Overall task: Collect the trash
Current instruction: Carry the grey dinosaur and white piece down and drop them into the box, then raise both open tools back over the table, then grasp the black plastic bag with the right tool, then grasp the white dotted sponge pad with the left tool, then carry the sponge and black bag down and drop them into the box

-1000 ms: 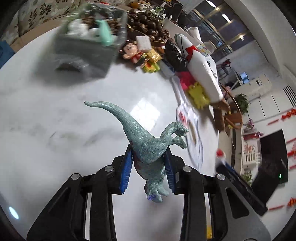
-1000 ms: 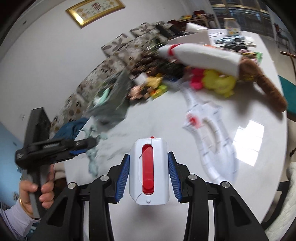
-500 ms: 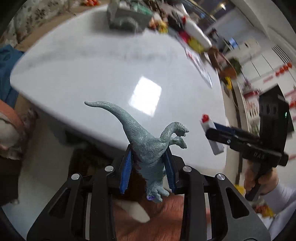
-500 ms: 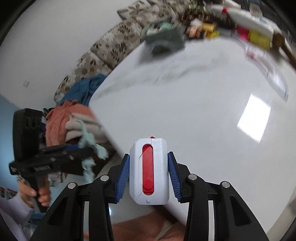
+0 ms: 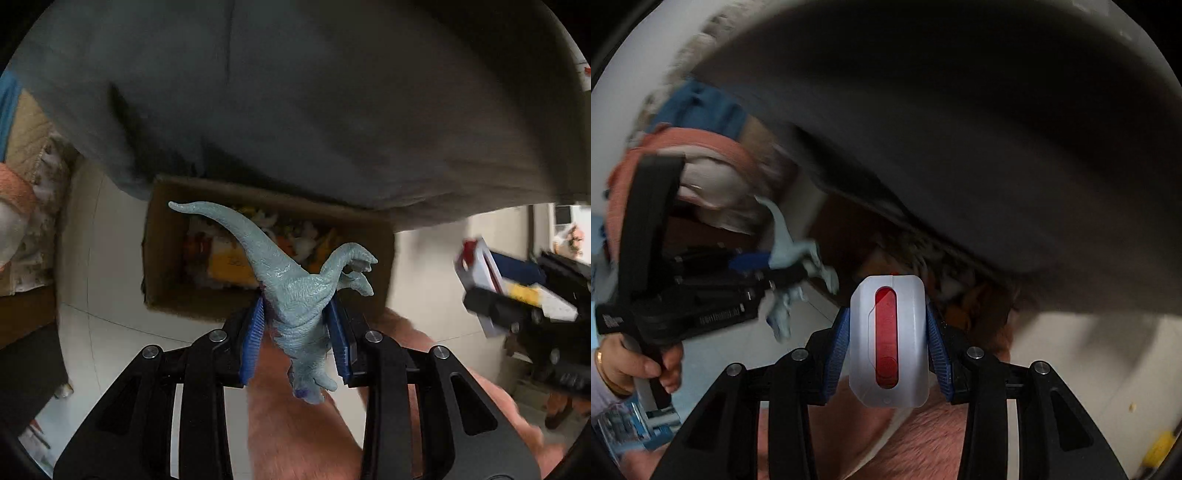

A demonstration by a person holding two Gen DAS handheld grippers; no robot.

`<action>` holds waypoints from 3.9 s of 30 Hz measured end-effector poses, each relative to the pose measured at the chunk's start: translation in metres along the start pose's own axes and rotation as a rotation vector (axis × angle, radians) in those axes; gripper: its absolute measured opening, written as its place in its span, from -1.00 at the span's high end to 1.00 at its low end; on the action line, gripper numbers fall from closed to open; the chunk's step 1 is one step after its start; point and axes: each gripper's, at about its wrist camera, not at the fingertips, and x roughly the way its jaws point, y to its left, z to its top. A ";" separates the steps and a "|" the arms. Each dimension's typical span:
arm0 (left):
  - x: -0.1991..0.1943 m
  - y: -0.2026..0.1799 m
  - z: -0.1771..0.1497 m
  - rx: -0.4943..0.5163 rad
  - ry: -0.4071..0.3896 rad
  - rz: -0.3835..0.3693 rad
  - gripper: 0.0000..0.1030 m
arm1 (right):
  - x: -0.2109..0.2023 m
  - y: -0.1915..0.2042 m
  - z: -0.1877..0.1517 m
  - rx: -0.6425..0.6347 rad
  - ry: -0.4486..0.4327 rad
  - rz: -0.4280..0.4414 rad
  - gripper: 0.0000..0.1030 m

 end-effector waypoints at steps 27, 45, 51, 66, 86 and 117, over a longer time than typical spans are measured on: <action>-0.052 0.004 0.003 -0.067 0.038 0.235 -0.60 | -0.137 0.021 0.042 -0.154 -0.102 0.091 -0.87; -0.197 -0.095 0.073 -0.307 -0.213 0.265 -0.60 | -0.264 -0.199 0.490 0.013 -0.602 0.030 -0.86; -0.198 -0.113 0.109 -0.408 -0.210 0.231 -0.60 | -0.232 -0.225 0.611 -0.001 -0.557 -0.056 -0.81; -0.250 -0.143 0.263 -0.310 -0.390 0.115 -0.60 | -0.254 -0.260 0.534 -0.092 -0.490 0.170 -0.01; -0.226 -0.096 0.609 -0.477 -0.381 0.259 -0.49 | -0.317 -0.305 0.321 0.026 -0.565 0.279 -0.05; -0.274 -0.145 0.317 -0.073 -0.477 0.021 0.32 | -0.299 -0.201 0.265 -0.062 -0.425 0.269 -0.06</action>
